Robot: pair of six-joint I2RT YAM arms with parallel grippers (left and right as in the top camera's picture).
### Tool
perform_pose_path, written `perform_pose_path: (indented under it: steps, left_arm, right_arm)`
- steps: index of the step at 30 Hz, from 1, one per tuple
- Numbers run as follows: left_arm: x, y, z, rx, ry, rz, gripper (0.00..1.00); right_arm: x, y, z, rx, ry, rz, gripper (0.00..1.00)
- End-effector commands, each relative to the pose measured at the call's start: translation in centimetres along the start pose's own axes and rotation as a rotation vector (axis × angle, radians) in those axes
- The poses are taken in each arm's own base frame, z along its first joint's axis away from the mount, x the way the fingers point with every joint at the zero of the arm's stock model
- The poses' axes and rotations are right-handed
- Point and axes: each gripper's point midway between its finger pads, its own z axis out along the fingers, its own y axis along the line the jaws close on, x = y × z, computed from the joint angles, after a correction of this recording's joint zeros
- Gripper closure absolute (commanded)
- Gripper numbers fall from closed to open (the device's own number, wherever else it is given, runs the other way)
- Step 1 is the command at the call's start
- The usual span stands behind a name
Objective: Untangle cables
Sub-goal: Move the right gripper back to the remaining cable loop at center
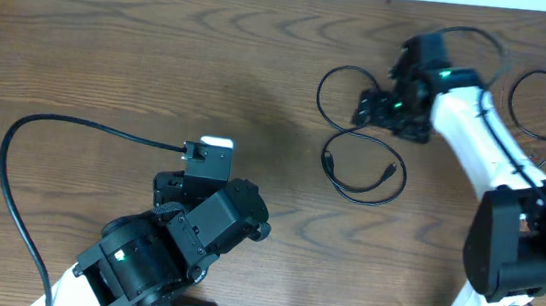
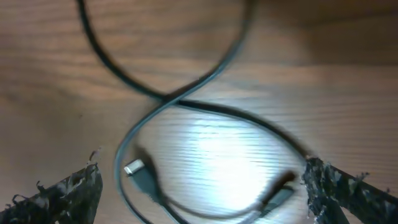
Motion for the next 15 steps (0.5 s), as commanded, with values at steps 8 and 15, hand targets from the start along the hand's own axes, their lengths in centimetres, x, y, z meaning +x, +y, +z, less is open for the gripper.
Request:
perform_pose_path:
  steps: [8, 15]
  left_arm:
    - [-0.9, 0.3, -0.7, 0.001, -0.030, -0.038, 0.09]
    - [-0.9, 0.3, -0.7, 0.001, -0.030, -0.038, 0.09]
  right_arm:
    - [1.8, 5.8, 2.9, -0.041, -0.058, 0.034, 0.08]
    - [2.5, 6.4, 3.4, 0.021, -0.090, 0.085, 0.08]
